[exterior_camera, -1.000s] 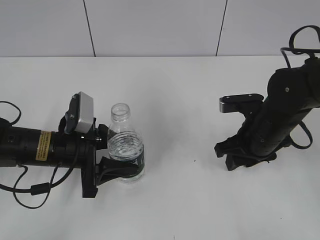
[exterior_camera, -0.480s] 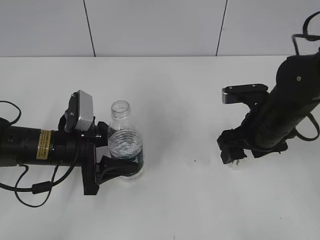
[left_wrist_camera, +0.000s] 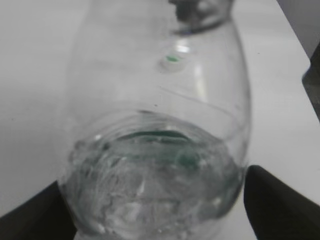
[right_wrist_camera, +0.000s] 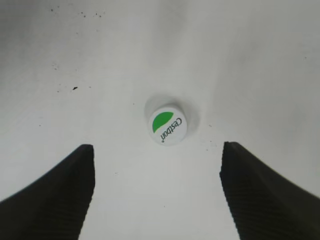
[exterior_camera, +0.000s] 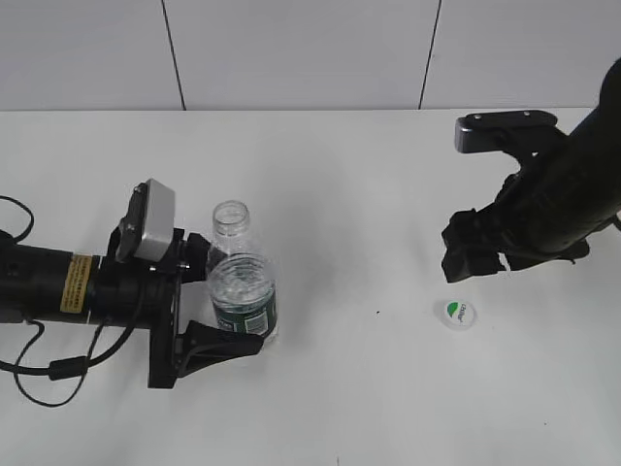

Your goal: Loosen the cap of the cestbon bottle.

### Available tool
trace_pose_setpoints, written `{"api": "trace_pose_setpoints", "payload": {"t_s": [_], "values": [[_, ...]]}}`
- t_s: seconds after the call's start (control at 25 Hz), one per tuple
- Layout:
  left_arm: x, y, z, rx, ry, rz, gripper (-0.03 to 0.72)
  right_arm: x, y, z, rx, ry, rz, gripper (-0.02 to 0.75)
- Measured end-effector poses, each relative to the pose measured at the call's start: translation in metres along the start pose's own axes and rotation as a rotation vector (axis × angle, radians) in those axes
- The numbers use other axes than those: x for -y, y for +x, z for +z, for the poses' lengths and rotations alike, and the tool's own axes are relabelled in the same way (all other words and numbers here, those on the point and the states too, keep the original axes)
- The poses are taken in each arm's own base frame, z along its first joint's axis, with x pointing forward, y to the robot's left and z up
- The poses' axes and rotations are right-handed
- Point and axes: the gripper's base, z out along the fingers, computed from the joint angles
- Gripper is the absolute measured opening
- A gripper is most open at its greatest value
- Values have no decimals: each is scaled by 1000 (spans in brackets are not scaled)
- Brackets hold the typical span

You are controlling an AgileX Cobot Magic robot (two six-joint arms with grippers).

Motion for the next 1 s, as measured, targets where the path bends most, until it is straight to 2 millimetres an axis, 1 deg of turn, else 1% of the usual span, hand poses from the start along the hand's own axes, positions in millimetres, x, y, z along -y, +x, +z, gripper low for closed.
{"api": "trace_pose_setpoints", "payload": {"t_s": [0.12, 0.24, 0.4, 0.52, 0.8, 1.0], "values": [[-1, 6, -10, -24, 30, 22, 581, -2, 0, -17, 40, -5, -5, 594], [-5, 15, -25, -48, 35, 25, 582, -3, 0, -34, 80, -9, -10, 594], [-15, 23, -46, -41, -19, -16, 582, -5, 3, -52, 117, -13, -16, 594], [-20, 23, -58, -26, -59, -28, 582, -5, 3, -63, 150, -9, -27, 594], [-33, 7, -91, -66, -210, 37, 582, -5, 6, -80, 199, 13, -58, 591], [-40, -23, -110, -44, -366, 89, 582, -3, 5, -87, 248, 37, -86, 591]]}}
